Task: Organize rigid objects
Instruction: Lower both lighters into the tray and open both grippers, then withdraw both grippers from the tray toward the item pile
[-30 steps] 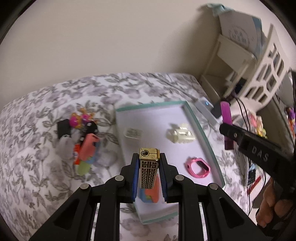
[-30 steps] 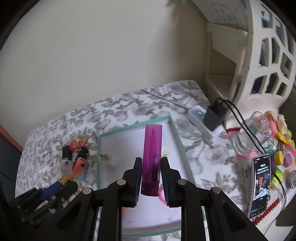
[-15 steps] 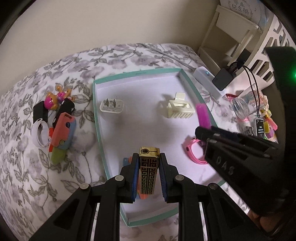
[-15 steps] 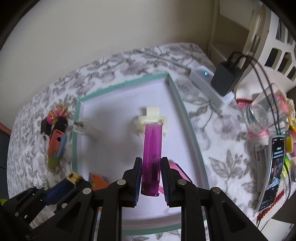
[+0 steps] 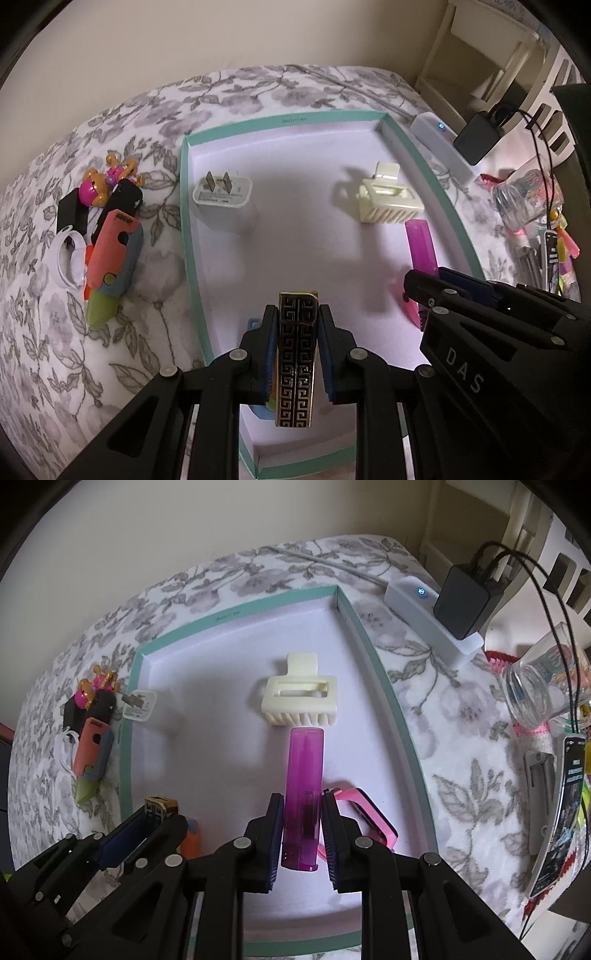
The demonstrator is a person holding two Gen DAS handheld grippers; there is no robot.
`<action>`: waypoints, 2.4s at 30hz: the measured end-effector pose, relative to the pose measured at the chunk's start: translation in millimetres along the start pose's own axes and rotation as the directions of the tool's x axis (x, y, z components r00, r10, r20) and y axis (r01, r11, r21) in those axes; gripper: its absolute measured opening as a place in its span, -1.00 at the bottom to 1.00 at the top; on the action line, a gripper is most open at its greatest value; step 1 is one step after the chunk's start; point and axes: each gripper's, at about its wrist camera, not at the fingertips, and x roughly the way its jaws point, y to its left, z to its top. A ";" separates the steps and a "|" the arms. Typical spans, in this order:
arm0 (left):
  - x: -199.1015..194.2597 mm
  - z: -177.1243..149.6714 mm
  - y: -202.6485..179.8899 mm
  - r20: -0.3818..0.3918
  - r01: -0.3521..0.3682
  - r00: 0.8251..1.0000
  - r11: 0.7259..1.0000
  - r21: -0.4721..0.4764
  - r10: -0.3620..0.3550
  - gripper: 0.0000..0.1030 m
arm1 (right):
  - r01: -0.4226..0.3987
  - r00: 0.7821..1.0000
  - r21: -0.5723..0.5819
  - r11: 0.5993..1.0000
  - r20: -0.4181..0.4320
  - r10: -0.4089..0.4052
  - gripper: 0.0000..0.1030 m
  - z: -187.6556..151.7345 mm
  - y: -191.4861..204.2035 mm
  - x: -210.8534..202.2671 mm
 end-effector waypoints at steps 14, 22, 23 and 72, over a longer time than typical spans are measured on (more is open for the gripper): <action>5.6 -2.0 1.7 -0.030 -0.002 1.000 1.000 -0.004 0.001 -0.57 | 0.016 1.000 -0.015 1.000 -0.009 -0.016 -0.54 -1.2 0.8 4.7; -8.4 3.2 7.9 0.006 0.006 1.000 1.000 -0.024 -0.006 -0.57 | 0.039 0.999 -0.028 0.999 0.030 -0.038 -0.27 1.5 5.7 -11.7; -10.3 3.7 8.6 0.011 0.005 1.000 1.000 -0.026 -0.005 -0.58 | 0.040 0.998 -0.027 0.999 0.038 -0.039 -0.27 2.1 6.1 -14.8; -41.7 -10.7 187.8 -0.037 -0.262 0.960 0.842 -0.471 0.278 0.66 | 0.019 0.994 -0.211 0.977 0.110 0.004 0.96 -8.5 78.5 -16.5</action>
